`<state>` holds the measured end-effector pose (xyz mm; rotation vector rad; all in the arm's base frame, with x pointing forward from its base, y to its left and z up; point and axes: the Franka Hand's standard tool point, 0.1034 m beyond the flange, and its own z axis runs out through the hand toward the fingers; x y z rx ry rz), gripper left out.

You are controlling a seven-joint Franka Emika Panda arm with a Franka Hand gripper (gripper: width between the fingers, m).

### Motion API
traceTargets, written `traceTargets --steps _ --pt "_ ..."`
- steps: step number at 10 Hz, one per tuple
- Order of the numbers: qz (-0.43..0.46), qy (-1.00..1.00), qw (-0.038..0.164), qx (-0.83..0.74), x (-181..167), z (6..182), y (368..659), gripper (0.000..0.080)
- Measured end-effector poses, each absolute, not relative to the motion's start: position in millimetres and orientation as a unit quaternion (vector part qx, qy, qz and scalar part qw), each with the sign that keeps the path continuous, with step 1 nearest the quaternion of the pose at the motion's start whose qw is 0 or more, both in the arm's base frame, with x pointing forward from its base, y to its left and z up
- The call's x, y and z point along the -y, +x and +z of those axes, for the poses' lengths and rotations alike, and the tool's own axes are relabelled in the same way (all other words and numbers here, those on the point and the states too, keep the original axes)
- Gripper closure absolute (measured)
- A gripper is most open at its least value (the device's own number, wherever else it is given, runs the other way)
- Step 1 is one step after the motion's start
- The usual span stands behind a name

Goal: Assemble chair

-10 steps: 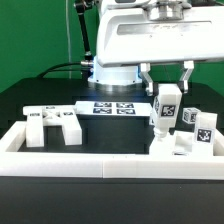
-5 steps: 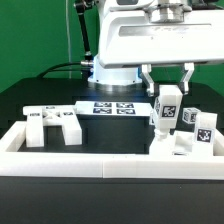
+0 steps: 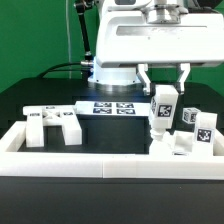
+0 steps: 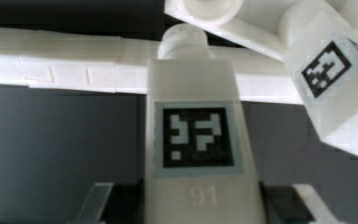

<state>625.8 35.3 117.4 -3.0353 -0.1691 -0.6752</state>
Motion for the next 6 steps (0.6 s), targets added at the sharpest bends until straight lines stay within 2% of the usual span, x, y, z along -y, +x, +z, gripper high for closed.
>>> traceTargets --steps 5,6 --pt "-0.227 -0.973 0.009 0.050 -27.3 113.5 621.1 0.0509" --pt "-0.223 -0.974 0.013 0.046 -29.1 112.5 619.8 0.0509"
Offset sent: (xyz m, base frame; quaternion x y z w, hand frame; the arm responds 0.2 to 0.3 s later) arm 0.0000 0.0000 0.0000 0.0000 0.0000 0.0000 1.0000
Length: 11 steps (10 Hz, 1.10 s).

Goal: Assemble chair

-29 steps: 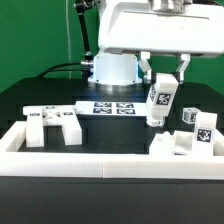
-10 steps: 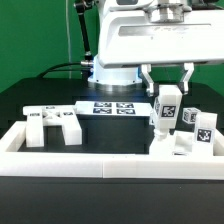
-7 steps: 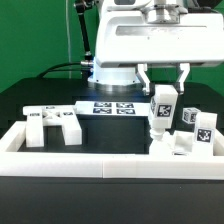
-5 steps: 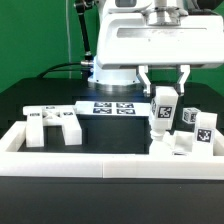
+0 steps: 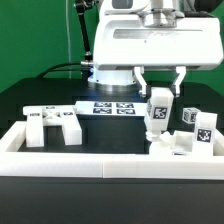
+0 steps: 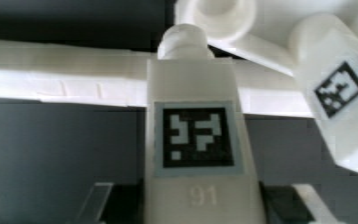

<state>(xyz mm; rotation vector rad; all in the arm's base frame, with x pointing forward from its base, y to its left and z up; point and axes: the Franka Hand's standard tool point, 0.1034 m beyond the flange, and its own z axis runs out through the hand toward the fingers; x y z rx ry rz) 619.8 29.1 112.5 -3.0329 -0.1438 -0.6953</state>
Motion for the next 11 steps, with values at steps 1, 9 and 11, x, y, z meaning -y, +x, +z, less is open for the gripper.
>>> traceTargets --steps 1,9,11 --pt "-0.224 -0.973 0.014 0.047 -30.4 113.2 620.5 0.0509" --pt "-0.218 -0.974 0.021 0.053 -51.0 103.7 616.0 0.0509" --pt "-0.217 -0.975 0.020 0.053 -50.7 102.0 615.4 0.0509"
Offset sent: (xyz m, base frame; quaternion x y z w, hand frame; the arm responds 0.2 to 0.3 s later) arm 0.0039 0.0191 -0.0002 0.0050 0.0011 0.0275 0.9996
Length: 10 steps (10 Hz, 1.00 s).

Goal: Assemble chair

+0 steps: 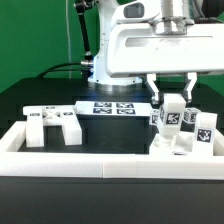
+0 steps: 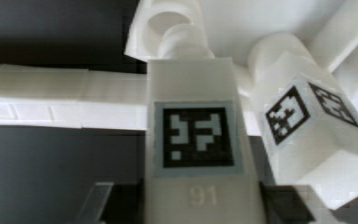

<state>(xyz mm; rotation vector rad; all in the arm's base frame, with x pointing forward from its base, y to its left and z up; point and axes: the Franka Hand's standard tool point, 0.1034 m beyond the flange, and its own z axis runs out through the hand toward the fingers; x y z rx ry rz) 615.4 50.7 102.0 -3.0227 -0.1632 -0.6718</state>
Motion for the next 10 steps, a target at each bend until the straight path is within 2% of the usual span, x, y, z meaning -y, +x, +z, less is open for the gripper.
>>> traceTargets --steps 10 --pt "-0.217 -0.975 0.015 0.055 -42.6 94.6 612.8 0.0509"
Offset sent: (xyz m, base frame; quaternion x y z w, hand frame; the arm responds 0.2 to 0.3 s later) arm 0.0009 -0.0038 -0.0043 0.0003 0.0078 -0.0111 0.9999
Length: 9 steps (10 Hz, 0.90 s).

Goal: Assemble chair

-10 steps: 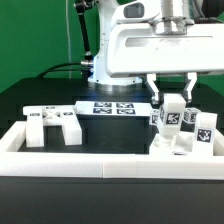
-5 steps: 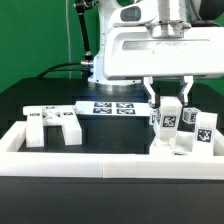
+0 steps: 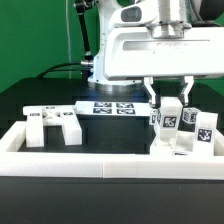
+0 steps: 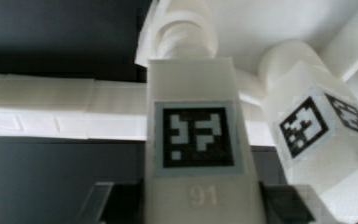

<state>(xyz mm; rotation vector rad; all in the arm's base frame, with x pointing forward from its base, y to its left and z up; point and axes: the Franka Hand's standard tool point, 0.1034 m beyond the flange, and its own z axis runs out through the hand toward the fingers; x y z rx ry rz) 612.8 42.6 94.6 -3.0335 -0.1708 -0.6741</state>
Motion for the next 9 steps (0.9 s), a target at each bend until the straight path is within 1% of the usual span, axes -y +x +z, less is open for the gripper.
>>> traceTargets --steps 1,5,7,9 --pt "-0.223 -0.973 0.012 0.053 -41.0 91.7 612.8 0.0509" --pt "-0.237 -0.970 0.008 0.052 -43.0 91.1 614.7 0.0509" --pt "-0.270 -0.962 -0.006 0.050 -37.9 90.0 617.7 0.0509" --pt "-0.292 -0.955 -0.014 0.049 -36.2 87.8 619.3 0.0509"
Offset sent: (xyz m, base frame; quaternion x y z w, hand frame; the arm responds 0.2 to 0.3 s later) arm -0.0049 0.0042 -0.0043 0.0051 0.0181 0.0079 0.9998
